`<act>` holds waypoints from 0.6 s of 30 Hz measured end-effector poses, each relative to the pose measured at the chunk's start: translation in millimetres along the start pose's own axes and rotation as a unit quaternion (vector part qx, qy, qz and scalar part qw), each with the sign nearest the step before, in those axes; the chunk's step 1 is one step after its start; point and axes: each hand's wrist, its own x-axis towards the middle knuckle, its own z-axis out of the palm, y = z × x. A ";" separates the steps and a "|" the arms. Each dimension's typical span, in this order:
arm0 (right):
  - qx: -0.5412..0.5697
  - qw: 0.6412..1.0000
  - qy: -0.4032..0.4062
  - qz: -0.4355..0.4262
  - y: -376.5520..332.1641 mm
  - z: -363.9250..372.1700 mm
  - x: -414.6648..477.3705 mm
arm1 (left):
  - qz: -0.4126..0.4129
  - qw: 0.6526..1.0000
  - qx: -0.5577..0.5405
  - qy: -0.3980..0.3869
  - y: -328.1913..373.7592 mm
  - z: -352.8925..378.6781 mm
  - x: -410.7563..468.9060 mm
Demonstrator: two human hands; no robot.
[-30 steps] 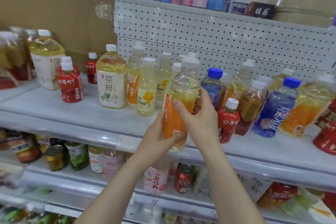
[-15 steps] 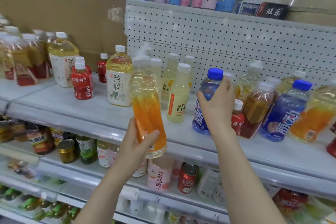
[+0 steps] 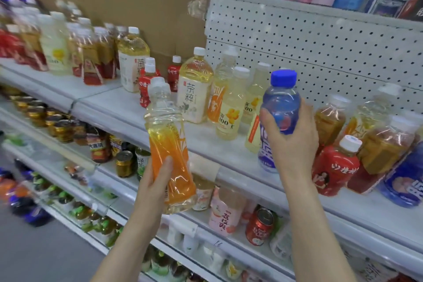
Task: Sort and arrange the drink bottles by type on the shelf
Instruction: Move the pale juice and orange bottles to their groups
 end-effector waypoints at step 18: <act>0.300 0.915 -0.215 0.163 -158.9 275.3 -136.0 | 0.007 0.983 0.103 0.150 85.1 -279.9 40.6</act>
